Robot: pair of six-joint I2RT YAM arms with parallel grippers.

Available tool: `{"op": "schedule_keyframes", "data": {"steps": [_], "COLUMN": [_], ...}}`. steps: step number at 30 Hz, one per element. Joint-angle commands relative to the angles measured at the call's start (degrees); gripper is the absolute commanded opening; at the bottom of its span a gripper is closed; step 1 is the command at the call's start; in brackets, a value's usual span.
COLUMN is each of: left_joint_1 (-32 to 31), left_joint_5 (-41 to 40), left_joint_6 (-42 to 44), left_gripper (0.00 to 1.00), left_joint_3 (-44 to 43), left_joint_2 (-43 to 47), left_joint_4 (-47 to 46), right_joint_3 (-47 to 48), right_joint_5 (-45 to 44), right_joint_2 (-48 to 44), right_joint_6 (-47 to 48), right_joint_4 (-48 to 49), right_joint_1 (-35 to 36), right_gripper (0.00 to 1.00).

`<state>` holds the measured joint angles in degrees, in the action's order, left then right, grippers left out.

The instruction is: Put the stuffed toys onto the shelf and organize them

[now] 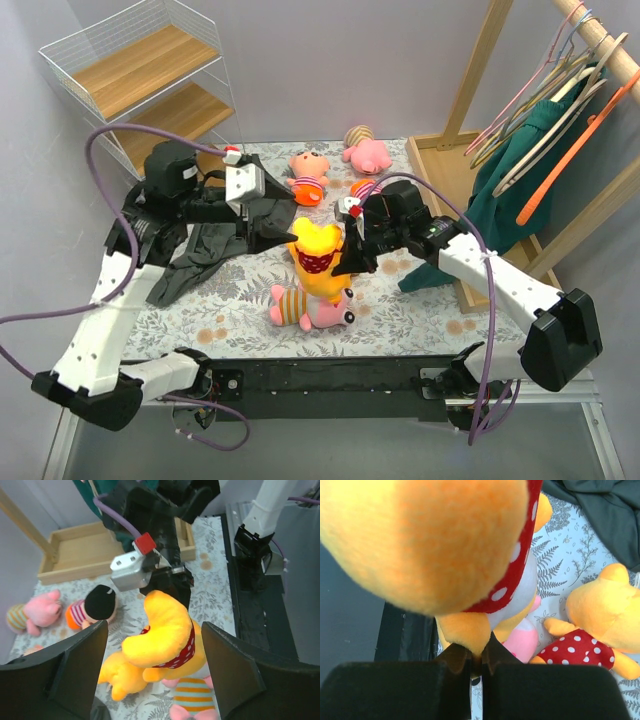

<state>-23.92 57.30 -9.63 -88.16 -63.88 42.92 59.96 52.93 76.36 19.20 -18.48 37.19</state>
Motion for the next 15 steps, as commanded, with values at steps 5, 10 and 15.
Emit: {"op": "schedule_keyframes", "data": {"steps": [5,10,15], "left_joint_1": [-2.1,-2.4,-2.6], "left_joint_5": [2.6,2.8,2.7], "left_joint_6": [5.7,5.8,7.7], "left_gripper": [0.68,0.65,0.63], "left_joint_3": [3.6,5.6,4.9], "left_joint_2": [-3.5,-3.6,-5.2], "left_joint_4": [6.4,4.4,5.8], "right_joint_3": [7.6,9.6,10.1], "right_joint_5": [2.7,3.5,4.6], "right_joint_2": [2.0,3.3,4.4], "right_joint_6": [2.0,2.1,2.7], "right_joint_4": [-2.4,-3.2,-4.7], "right_joint_1": [0.0,0.0,0.1], "right_gripper": [0.01,0.01,0.01]}}
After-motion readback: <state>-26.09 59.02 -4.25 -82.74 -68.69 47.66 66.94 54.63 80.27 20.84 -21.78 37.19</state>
